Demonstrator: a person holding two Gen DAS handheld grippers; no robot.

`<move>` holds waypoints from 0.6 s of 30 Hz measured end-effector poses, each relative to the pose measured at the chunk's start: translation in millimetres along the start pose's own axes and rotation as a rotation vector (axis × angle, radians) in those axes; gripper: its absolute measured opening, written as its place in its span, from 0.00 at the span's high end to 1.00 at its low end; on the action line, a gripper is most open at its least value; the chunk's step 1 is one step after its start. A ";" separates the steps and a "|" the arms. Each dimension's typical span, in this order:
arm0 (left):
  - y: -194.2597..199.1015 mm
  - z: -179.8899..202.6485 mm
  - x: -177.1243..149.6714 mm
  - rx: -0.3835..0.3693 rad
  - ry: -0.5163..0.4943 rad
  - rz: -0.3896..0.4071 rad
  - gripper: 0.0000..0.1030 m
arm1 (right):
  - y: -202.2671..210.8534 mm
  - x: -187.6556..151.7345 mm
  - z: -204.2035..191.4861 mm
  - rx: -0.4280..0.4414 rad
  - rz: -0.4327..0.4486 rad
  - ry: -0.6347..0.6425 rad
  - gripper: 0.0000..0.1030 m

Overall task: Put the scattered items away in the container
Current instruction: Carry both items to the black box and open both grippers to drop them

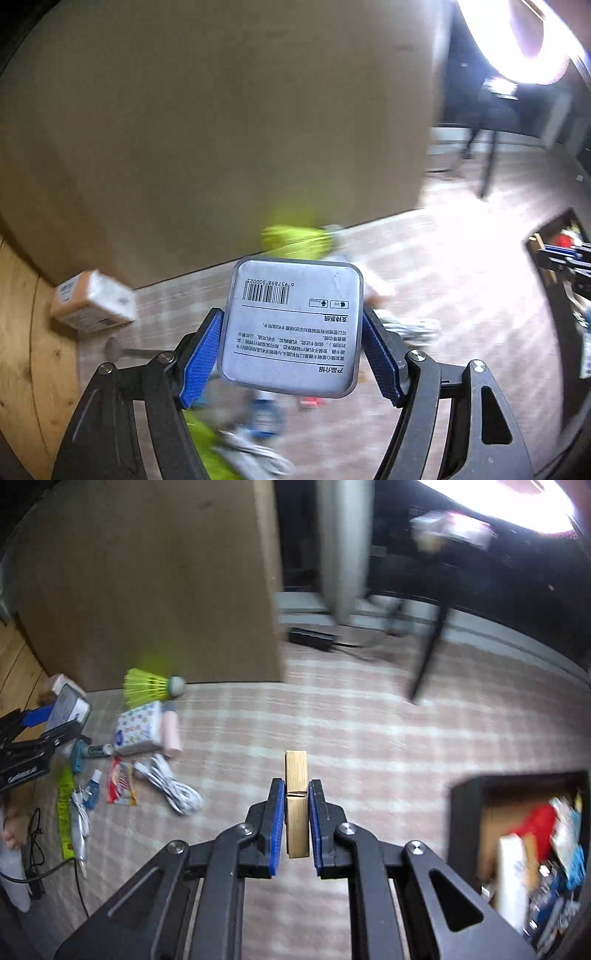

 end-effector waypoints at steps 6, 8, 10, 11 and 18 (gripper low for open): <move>33.9 97.0 22.0 -0.096 -0.125 0.032 0.32 | 35.5 -39.7 80.2 -0.058 0.026 -0.121 0.87; 47.6 137.9 21.0 -0.123 -0.163 0.040 0.32 | 50.2 -60.8 115.3 -0.077 0.036 -0.177 0.87; 54.1 181.5 19.2 -0.167 -0.205 0.042 0.32 | 64.5 -80.5 149.0 -0.102 0.038 -0.221 0.87; 46.7 193.1 17.0 -0.188 -0.222 0.038 0.32 | 70.7 -91.7 167.4 -0.121 0.039 -0.253 0.87; 73.8 322.0 0.4 -0.310 -0.398 0.018 0.35 | 101.0 -154.7 268.0 -0.200 0.026 -0.433 0.87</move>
Point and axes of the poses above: each gripper's, at about its wrist camera, not at the fingertips, and y roughly against the way its jaws point, z to its right, x to its top, the point moved 3 cm from there along -y, roughly the way its jaws point, and after that the axes turned 10 degrees about -z, right-handed, at the moved point
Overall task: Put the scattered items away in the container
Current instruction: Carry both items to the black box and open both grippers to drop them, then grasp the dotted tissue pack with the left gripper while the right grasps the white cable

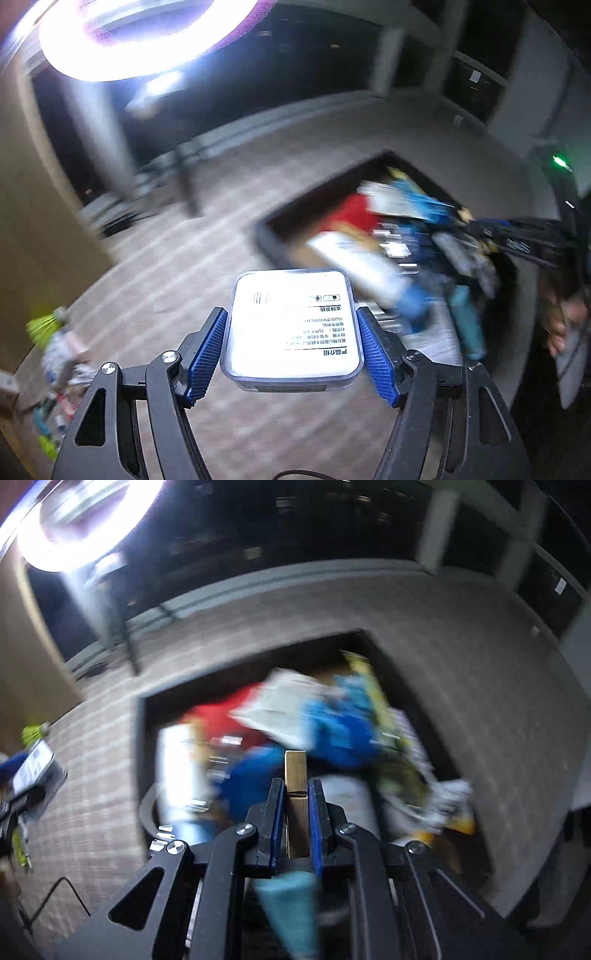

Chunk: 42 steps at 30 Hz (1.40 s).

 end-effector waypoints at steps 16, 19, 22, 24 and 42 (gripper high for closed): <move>-16.1 137.9 8.7 -0.140 -0.161 -0.063 0.17 | -1.2 4.5 85.0 -0.041 -0.018 -0.121 0.39; -17.0 127.1 7.6 -0.081 -0.132 -0.040 0.17 | 7.0 5.0 85.5 -0.034 0.021 -0.134 0.39; -13.2 106.4 2.5 -0.047 -0.097 -0.027 0.17 | 11.9 7.3 78.6 -0.004 0.036 -0.122 0.39; -14.0 88.3 -0.3 -0.030 -0.069 -0.033 0.17 | 16.6 5.9 65.5 0.006 0.045 -0.094 0.39; 0.0 -169.3 -78.9 0.214 0.340 -0.069 0.17 | 8.7 4.1 -176.2 0.203 0.017 0.366 0.39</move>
Point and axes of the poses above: each gripper's, at about its wrist camera, not at the fingertips, and y roughly against the way its jaws point, z to its right, x to its top, the point moved 3 cm from there along -y, roughly the way its jaws point, and after that the axes turned 10 degrees about -z, right-handed, at the moved point
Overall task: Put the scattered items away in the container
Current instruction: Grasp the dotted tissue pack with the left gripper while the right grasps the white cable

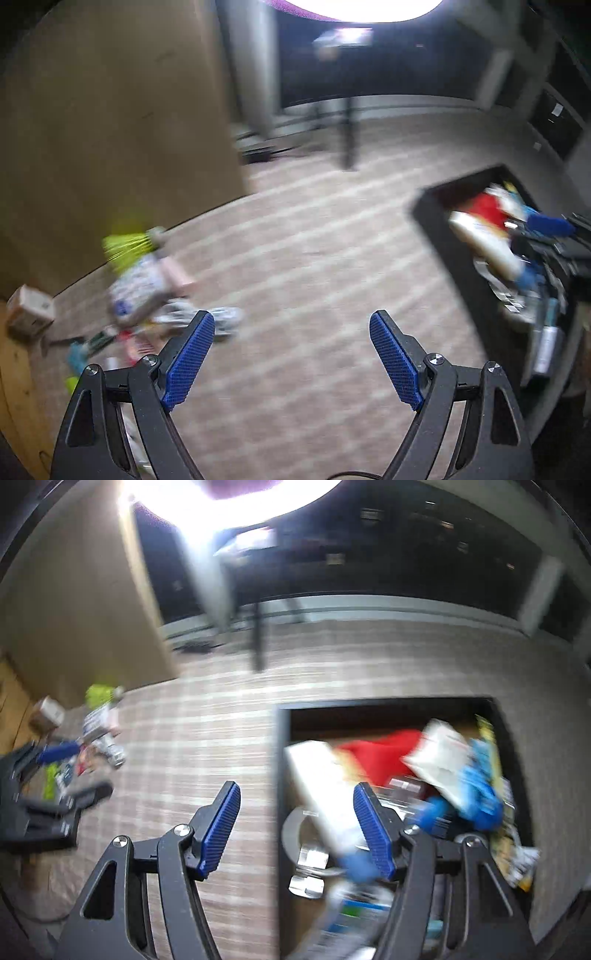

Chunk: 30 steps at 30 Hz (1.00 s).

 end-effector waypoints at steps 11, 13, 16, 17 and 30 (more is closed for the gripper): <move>-43.1 -122.4 6.0 0.111 0.021 -0.058 0.17 | -52.2 21.3 -153.2 0.101 -0.096 0.301 0.39; -48.1 -132.6 7.2 0.112 -0.010 -0.062 0.17 | -60.3 24.3 -176.3 0.116 -0.111 0.334 0.39; -58.0 -140.8 7.7 0.109 -0.065 -0.079 0.17 | -71.9 29.1 -204.5 0.133 -0.144 0.388 0.40; -61.6 -142.4 8.2 0.114 -0.081 -0.085 0.16 | -75.2 30.5 -211.7 0.138 -0.149 0.405 0.40; -102.8 -158.5 9.4 0.130 -0.175 -0.135 0.16 | -120.6 44.6 -261.6 0.138 -0.218 0.532 0.39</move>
Point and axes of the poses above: each gripper's, at about its wrist camera, not at the fingertips, and y roughly against the way its jaws point, z to its right, x to its top, the point moved 3 cm from there along -y, roughly the way its jaws point, and after that the axes turned 10 degrees about -z, right-handed, at the moved point
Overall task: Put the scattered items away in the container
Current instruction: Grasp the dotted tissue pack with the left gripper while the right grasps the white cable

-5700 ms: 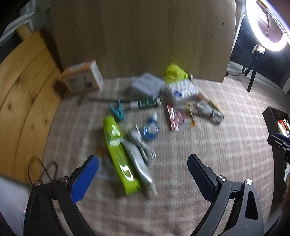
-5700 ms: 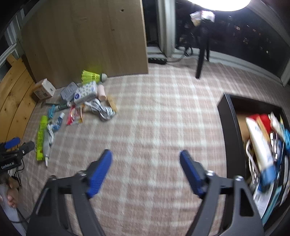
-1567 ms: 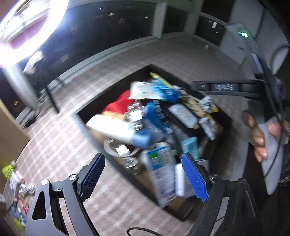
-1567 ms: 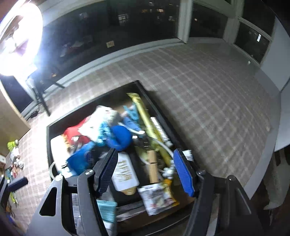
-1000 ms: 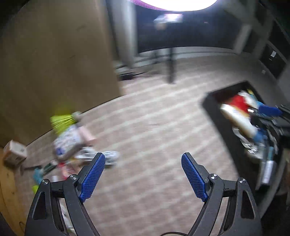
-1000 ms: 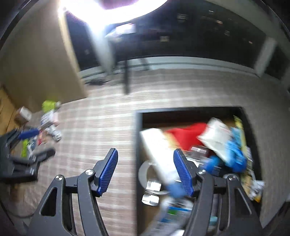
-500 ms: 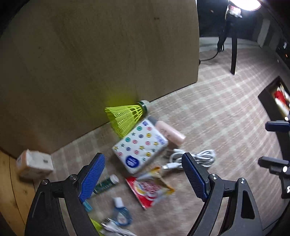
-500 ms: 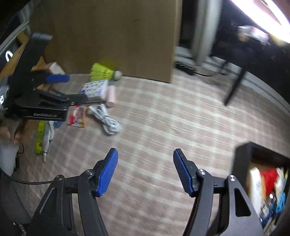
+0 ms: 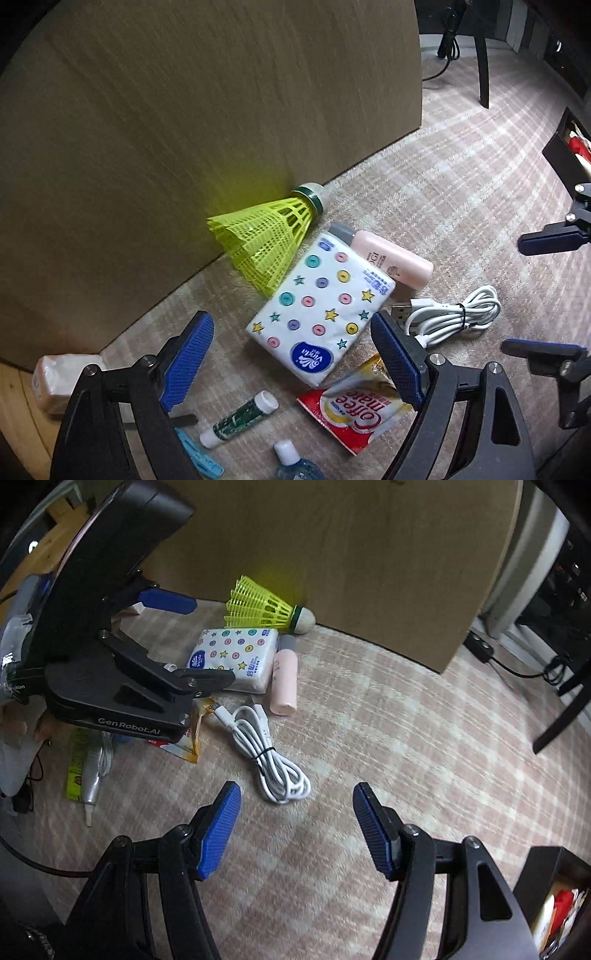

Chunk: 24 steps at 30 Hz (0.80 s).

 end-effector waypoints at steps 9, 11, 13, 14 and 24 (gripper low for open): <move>-13.0 -2.7 -1.6 -0.051 0.011 -0.007 0.22 | -22.5 14.2 -2.8 -0.012 -0.033 0.016 0.39; -13.6 -2.5 -3.9 -0.071 0.020 -0.009 0.27 | -25.5 16.4 -2.5 -0.008 -0.035 0.013 0.42; -15.1 -1.1 -7.4 -0.070 0.026 -0.013 0.34 | -30.0 17.9 -2.4 -0.004 -0.044 0.009 0.46; -15.7 -0.3 -9.5 -0.064 0.031 -0.013 0.34 | -32.2 17.9 -2.4 -0.004 -0.050 0.009 0.51; -8.7 -4.8 -27.0 -0.071 0.119 -0.011 0.44 | -29.6 12.1 8.1 -0.017 -0.033 -0.051 0.67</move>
Point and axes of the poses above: each gripper's, at about its wrist camera, not at the fingertips, and y roughly against the way its jaws point, z to its right, x to its top, the point moved 3 cm from there along -y, roughly the way its jaws point, and after that the axes turned 10 degrees about -z, right-handed, at the moved point
